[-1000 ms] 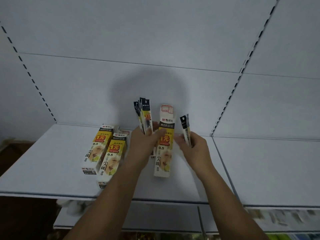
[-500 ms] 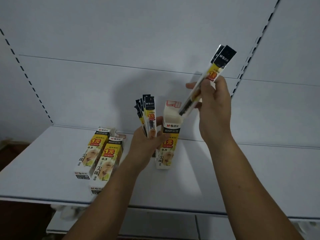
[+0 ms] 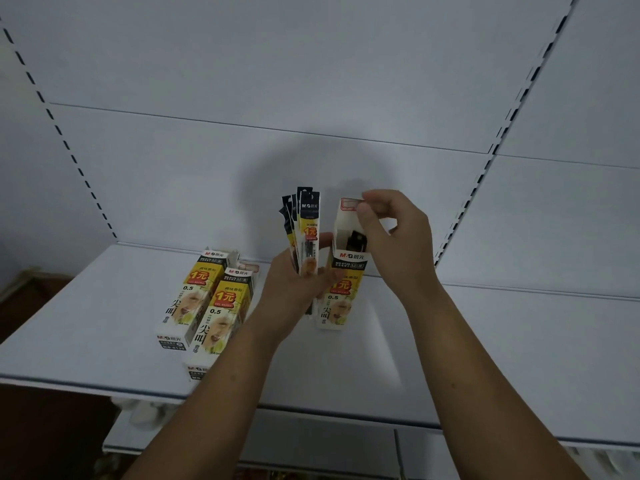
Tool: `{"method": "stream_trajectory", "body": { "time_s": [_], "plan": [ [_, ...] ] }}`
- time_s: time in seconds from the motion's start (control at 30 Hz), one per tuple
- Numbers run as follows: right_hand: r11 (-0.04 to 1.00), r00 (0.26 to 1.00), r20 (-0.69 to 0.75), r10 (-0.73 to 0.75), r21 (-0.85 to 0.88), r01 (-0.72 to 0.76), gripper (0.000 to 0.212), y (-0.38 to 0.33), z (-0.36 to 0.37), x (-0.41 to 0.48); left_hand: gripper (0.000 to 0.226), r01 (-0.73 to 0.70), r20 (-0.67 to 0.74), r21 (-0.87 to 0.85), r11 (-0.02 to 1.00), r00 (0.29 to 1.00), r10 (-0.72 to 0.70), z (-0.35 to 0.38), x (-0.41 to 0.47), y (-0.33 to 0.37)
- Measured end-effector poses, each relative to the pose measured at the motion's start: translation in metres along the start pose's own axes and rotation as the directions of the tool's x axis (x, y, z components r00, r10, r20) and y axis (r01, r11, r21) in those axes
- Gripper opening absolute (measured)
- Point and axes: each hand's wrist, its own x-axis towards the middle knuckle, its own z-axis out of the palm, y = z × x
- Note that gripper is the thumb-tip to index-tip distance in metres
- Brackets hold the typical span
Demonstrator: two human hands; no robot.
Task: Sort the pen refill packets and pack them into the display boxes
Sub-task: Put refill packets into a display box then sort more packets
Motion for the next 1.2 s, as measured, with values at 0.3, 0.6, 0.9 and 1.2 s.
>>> {"method": "stream_trajectory", "body": {
  "time_s": [0.3,0.6,0.9,1.2],
  "plan": [
    [0.996,0.997,0.065,-0.037,-0.085,0.042,0.014,0.015,-0.001,-0.019,0.037,-0.054,-0.158,0.101,0.993,0.985,0.070,-0.009,-0.004,-0.001],
    [0.961,0.963,-0.056,-0.265,-0.105,0.258,0.025,0.005,-0.001,-0.045,0.032,0.107,0.003,-0.369,0.923,0.994,-0.114,-0.030,-0.022,0.011],
    [0.932,0.953,0.237,0.189,0.263,-0.250,0.024,-0.023,0.013,-0.070,0.046,0.042,0.023,-0.024,0.999,0.999,-0.041,-0.032,-0.044,0.027],
    [0.936,0.968,0.175,0.179,0.272,-0.223,0.005,-0.025,0.017,-0.066,0.027,-0.063,-0.005,0.175,0.983,0.998,0.065,-0.019,-0.047,0.029]
  ]
}}
